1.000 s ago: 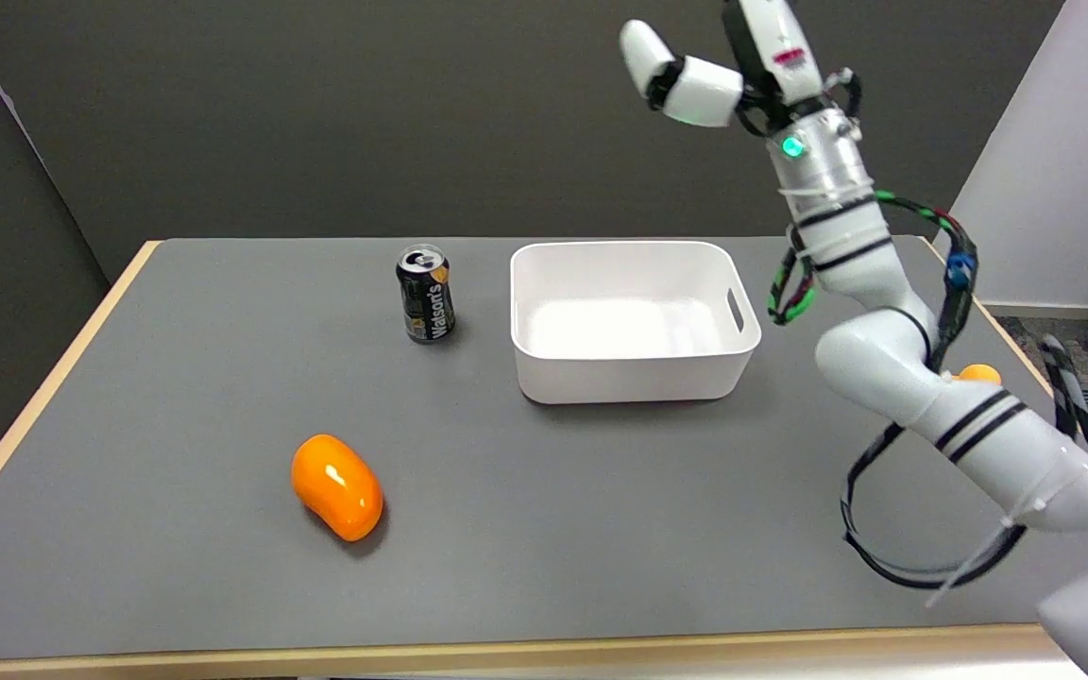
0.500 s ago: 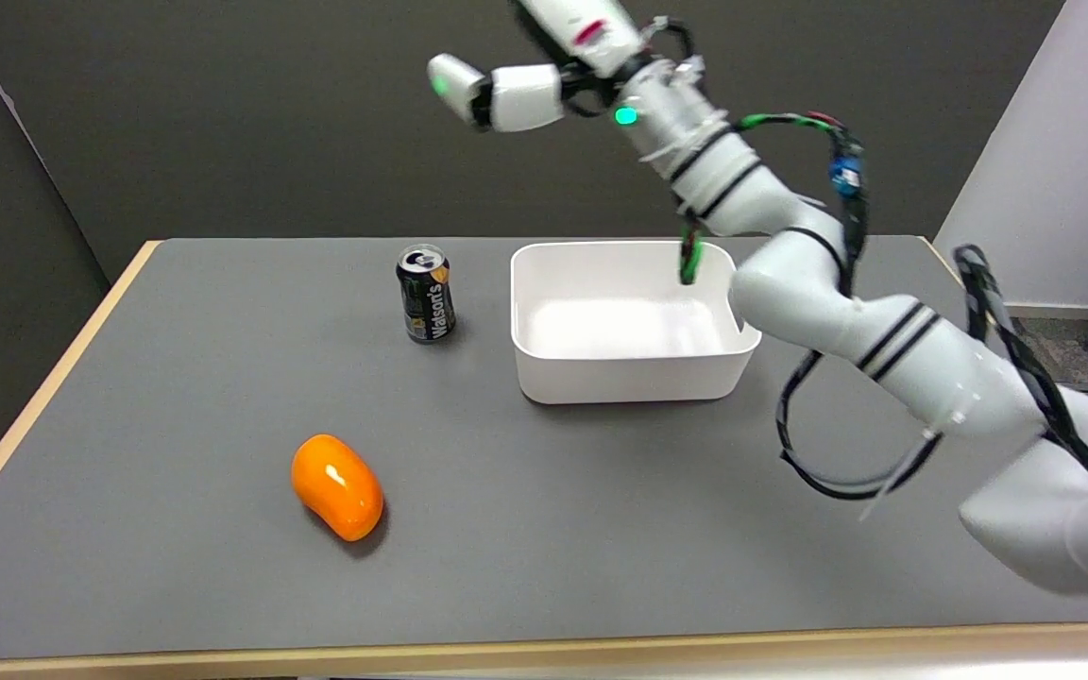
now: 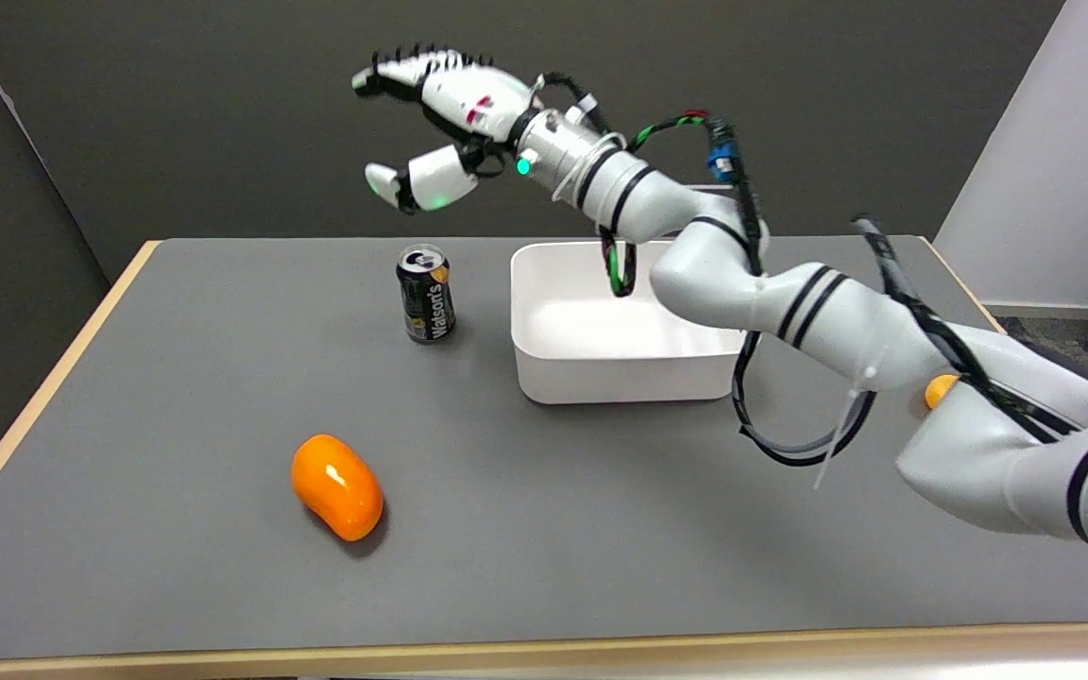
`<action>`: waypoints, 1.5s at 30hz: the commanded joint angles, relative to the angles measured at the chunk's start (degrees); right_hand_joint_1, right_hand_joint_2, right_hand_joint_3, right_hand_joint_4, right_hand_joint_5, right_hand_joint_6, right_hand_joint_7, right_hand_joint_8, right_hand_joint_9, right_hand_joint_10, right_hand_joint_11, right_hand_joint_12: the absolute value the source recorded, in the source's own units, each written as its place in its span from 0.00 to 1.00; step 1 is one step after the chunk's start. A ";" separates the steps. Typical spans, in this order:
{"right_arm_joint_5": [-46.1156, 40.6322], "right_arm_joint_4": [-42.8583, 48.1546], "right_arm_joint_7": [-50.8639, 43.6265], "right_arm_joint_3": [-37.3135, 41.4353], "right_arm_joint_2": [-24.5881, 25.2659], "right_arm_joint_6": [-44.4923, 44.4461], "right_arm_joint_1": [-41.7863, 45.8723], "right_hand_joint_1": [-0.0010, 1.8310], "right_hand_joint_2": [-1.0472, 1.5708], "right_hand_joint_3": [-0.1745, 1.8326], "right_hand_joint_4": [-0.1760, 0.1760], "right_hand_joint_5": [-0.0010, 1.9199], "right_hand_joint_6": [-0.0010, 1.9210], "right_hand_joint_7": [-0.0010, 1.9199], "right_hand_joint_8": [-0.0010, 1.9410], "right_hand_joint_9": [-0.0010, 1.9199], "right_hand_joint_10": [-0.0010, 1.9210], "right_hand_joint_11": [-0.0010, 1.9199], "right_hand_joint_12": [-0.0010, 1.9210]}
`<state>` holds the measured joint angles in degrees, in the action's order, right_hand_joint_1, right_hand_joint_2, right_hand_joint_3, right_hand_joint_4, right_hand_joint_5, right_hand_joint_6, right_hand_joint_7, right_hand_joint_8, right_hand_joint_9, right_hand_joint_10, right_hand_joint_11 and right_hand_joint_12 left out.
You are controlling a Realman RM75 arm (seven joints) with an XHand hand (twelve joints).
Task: Pick up the black can.
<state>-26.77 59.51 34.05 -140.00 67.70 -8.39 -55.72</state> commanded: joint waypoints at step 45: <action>3.99 -26.71 0.69 -4.88 14.75 2.55 -0.87 0.26 0.64 0.52 0.59 0.08 0.18 0.08 0.12 0.02 0.27 0.00 0.38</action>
<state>-22.89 34.67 34.71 -144.88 80.87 -5.81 -56.02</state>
